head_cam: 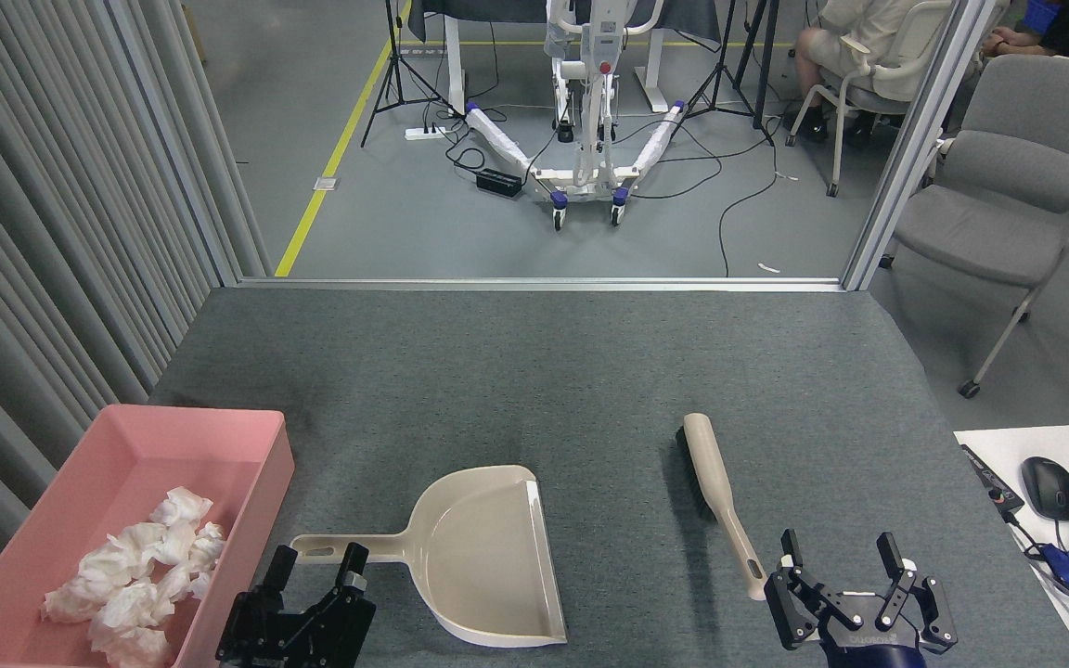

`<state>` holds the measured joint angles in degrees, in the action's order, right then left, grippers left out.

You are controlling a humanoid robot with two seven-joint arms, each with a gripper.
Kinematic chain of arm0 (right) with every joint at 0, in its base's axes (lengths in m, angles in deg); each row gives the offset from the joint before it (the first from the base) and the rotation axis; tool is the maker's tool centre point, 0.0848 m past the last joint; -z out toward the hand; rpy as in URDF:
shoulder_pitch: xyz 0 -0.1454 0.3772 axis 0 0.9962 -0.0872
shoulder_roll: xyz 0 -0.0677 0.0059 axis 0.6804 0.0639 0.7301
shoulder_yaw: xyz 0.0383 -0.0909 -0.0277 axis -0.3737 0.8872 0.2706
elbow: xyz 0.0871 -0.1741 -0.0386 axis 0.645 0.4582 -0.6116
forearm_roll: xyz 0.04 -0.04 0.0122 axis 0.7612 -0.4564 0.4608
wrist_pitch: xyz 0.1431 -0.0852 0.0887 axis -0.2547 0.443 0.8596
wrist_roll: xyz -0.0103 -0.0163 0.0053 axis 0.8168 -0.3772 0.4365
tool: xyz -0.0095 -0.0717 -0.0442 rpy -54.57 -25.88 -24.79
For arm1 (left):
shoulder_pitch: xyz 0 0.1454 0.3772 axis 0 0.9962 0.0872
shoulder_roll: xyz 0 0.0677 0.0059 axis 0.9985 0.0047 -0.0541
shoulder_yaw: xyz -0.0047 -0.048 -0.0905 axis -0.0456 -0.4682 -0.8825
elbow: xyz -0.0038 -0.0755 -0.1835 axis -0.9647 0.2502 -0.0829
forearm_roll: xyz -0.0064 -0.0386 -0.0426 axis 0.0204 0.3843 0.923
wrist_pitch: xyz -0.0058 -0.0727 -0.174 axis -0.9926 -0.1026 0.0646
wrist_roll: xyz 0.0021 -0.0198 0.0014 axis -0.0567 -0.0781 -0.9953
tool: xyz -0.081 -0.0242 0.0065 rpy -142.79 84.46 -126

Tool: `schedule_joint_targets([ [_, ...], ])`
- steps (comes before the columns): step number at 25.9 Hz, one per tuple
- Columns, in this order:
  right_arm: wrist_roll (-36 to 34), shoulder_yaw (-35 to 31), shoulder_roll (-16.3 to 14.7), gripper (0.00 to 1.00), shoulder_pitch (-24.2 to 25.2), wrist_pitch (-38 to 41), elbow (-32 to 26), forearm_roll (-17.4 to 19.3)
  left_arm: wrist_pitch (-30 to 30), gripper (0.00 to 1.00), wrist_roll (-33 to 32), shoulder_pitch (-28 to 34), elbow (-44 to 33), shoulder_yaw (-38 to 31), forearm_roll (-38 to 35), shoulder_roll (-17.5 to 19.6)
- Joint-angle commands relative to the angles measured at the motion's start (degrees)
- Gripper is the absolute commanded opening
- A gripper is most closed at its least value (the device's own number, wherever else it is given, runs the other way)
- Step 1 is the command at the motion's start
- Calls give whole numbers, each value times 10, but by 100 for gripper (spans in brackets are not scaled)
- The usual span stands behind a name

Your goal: Sweep and dump garbage into bin

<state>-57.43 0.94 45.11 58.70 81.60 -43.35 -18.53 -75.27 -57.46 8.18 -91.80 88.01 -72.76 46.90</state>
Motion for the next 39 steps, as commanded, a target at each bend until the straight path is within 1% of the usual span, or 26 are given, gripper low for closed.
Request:
schedule_joint_targets([
  [1, -5, -3, -4, 98, -2, 7, -2, 23, -25, 99, -24, 1, -17, -47, -40, 24],
  [3, -4, -3, -4, 98, -7, 10, 0, 55, -45, 99, -37, 3, -16, -66, -45, 27],
  [4, -4, -2, -4, 98, -8, 11, 0, 60, -50, 99, -41, 6, -16, -87, -51, 25],
  [6, -5, -1, 0, 98, -6, 13, -2, 61, -73, 99, -47, 10, -16, -141, -56, 17],
  [8, -5, -1, -3, 98, -3, 26, -2, 60, -90, 99, -50, 7, -17, -162, -49, 12],
  [12, -5, -6, -4, 98, -1, 37, -2, 60, -89, 99, -50, -6, -17, -167, -50, 12],
  [15, -4, -6, -4, 98, -1, 36, -1, 60, -96, 99, -51, -29, -16, -169, -51, 24],
  [19, -5, -6, -4, 98, 0, 34, -1, 60, -104, 99, -52, -63, -15, -168, -48, 70],
  [21, -4, -6, -6, 98, 0, 33, -1, 60, -110, 99, -52, -77, -9, -168, -46, 85],
  [24, -5, -6, -4, 98, -1, 34, -1, 60, -125, 99, -56, -129, 14, -166, -44, 109],
  [26, -7, -6, 2, 98, -1, 37, -2, 60, -133, 99, -59, -159, 31, -161, -37, 111],
  [28, -7, -6, 2, 98, -1, 38, -2, 60, -143, 99, -59, -169, 42, -151, -31, 112],
  [31, -5, -6, -1, 98, 0, 37, -1, 60, -176, 99, -59, -170, 56, -138, -32, 111],
  [33, -5, -7, -2, 98, 0, 37, -1, 60, -187, 99, -59, -174, 65, -133, -32, 111],
  [39, -5, -7, -4, 98, 0, 37, -2, 60, -187, 99, -59, -178, 73, -127, -31, 109],
])
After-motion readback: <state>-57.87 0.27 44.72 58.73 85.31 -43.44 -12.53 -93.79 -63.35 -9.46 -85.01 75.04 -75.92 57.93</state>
